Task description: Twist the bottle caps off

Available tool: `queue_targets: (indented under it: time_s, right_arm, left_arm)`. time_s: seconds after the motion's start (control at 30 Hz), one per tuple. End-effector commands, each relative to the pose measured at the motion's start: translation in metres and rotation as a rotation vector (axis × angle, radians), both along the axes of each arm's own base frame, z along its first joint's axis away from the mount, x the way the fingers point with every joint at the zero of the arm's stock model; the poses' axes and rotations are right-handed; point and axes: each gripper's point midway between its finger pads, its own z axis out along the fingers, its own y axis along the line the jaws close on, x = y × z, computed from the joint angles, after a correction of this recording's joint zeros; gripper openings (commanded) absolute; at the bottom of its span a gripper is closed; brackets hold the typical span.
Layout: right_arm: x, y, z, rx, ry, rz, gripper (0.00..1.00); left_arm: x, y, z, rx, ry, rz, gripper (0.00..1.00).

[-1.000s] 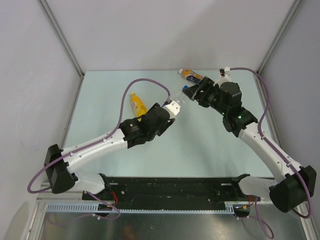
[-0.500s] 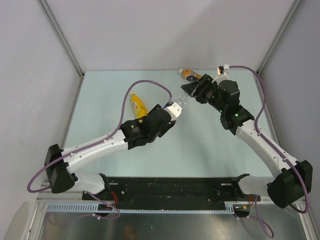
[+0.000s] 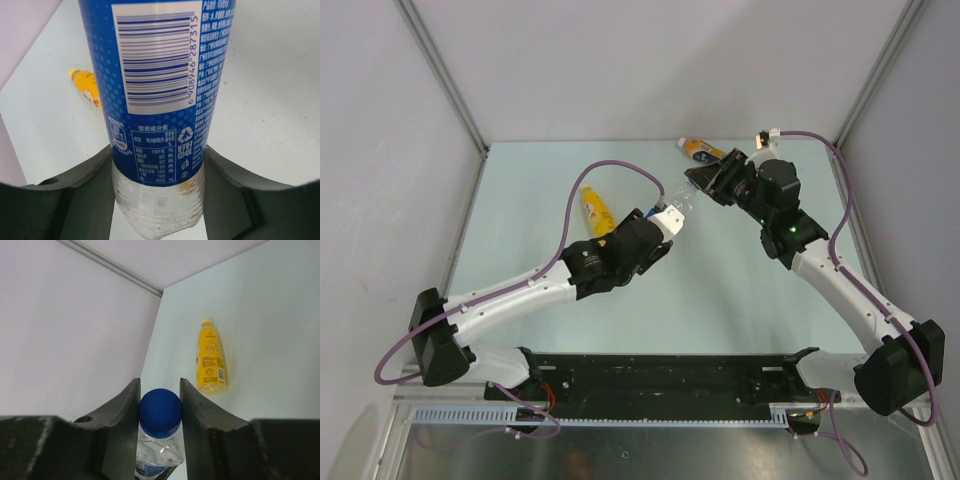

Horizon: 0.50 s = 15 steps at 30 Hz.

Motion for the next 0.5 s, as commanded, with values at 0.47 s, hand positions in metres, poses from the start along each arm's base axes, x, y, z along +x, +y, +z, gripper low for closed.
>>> queue_targets:
  time_s: [0.47]
  right_arm:
    - [-0.046,-0.002,0.062,-0.071,-0.257,0.138,0.0]
  left_arm:
    - [-0.021,-0.022,0.015,-0.09,0.035,-0.173,0.0]
